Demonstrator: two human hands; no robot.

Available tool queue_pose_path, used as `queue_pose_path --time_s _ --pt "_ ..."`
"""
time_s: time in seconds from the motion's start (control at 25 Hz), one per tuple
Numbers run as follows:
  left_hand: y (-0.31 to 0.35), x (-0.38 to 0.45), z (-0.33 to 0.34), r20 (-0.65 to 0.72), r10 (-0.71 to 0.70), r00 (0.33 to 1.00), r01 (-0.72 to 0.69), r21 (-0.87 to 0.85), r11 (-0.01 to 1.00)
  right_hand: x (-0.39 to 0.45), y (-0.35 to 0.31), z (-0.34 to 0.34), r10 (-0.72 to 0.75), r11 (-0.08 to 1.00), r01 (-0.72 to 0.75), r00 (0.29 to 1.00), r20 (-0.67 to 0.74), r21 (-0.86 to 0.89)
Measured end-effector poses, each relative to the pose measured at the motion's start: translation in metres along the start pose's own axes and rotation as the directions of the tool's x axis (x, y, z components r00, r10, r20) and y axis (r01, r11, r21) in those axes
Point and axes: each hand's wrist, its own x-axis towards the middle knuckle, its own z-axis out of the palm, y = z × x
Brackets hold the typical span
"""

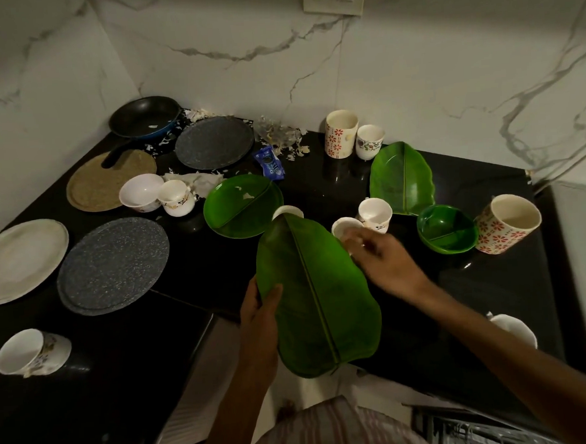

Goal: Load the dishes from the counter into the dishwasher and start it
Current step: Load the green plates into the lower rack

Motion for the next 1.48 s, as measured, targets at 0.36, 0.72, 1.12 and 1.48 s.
queue_pose_path --time_s 0.36,0.72,1.12,1.48 --pt "0.011 -0.014 0.003 0.051 -0.051 0.997 0.048 0.048 0.998 0.145 0.079 -0.131 0.302 0.816 -0.461 0.854 -0.424 -0.349" --pt "0.014 -0.011 0.009 -0.022 -0.041 0.999 0.041 0.020 0.999 0.169 0.120 -0.128 0.319 0.735 -0.521 0.831 -0.456 -0.434" --pt "0.016 0.000 0.014 -0.032 -0.007 0.999 0.007 0.022 1.000 0.175 0.118 -0.156 0.428 0.837 -0.525 0.805 -0.411 -0.155" --pt "0.008 0.012 0.017 -0.066 0.003 0.998 -0.004 -0.014 1.000 0.125 0.060 -0.171 0.308 0.928 -0.371 0.789 -0.531 -0.013"
